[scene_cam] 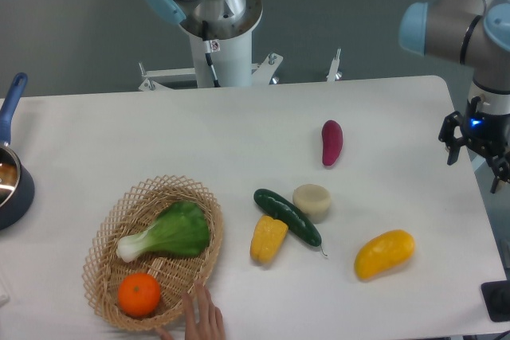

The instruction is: Pick up the mango from the table

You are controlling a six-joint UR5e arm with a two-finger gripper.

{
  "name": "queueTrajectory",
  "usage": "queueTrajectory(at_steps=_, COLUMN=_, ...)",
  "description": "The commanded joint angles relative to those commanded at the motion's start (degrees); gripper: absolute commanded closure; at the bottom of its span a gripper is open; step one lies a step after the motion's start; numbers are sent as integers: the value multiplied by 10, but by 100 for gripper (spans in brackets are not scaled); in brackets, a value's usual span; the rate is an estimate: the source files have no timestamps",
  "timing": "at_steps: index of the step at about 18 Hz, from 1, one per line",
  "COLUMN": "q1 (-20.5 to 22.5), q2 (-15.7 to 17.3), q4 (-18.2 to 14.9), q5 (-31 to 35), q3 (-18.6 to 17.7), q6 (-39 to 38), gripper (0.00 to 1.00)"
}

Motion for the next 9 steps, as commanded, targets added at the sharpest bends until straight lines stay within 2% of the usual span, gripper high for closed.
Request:
queueTrajectory(at_steps=6, q1=-3, q2=0, q4=3, q5=2, q3=-3, q6=-1, gripper=0)
queueTrajectory(at_steps=9, q1=-19, q2=-3, q4=27, q5=7, q3=-13, q6=-1, gripper=0)
